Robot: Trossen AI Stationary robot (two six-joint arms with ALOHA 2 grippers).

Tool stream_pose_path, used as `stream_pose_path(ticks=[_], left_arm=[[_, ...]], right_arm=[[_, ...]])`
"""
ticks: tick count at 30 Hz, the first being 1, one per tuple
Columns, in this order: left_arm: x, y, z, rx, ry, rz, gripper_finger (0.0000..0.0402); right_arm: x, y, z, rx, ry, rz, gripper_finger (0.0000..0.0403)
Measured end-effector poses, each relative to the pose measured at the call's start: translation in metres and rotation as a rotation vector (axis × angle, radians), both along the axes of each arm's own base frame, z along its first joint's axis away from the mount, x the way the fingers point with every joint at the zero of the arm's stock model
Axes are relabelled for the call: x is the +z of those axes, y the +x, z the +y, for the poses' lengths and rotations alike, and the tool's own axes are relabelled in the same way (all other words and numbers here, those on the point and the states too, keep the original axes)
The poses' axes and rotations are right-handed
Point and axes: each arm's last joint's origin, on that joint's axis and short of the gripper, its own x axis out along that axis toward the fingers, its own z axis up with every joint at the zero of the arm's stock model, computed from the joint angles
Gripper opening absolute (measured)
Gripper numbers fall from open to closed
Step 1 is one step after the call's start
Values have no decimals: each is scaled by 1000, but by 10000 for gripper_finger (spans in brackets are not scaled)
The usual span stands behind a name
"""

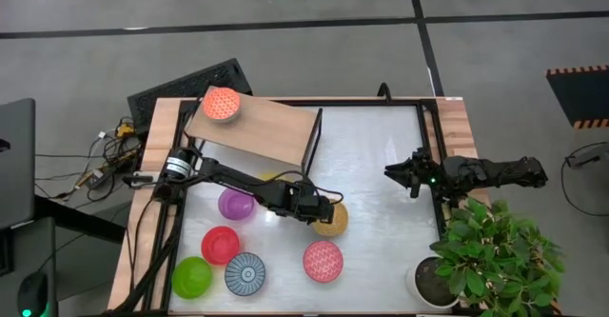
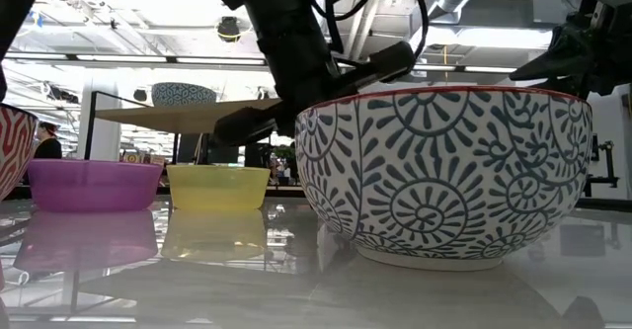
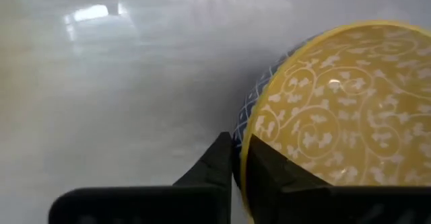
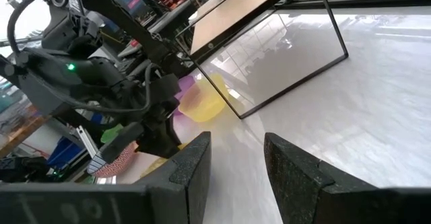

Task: Place and stack bowls onto a shelf
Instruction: Stack the yellow patterned bowl on top of the orange patterned bowl on the shelf

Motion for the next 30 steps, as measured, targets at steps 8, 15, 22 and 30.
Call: stream_pose_path(ticks=[8, 15, 22, 30], left_arm=[[8, 4, 3, -52, -1, -9, 3], [29, 10, 7, -127, 1, 2, 2], [79, 17, 8, -291, -11, 1, 1], [147, 4, 24, -405, 83, 58, 0]], right_arm=[[0, 0, 0, 0, 0, 0, 164], [0, 0, 0, -1, 0, -1, 164], [0, 0, 0, -1, -1, -1, 164], [0, 0, 0, -3, -3, 4, 164]])
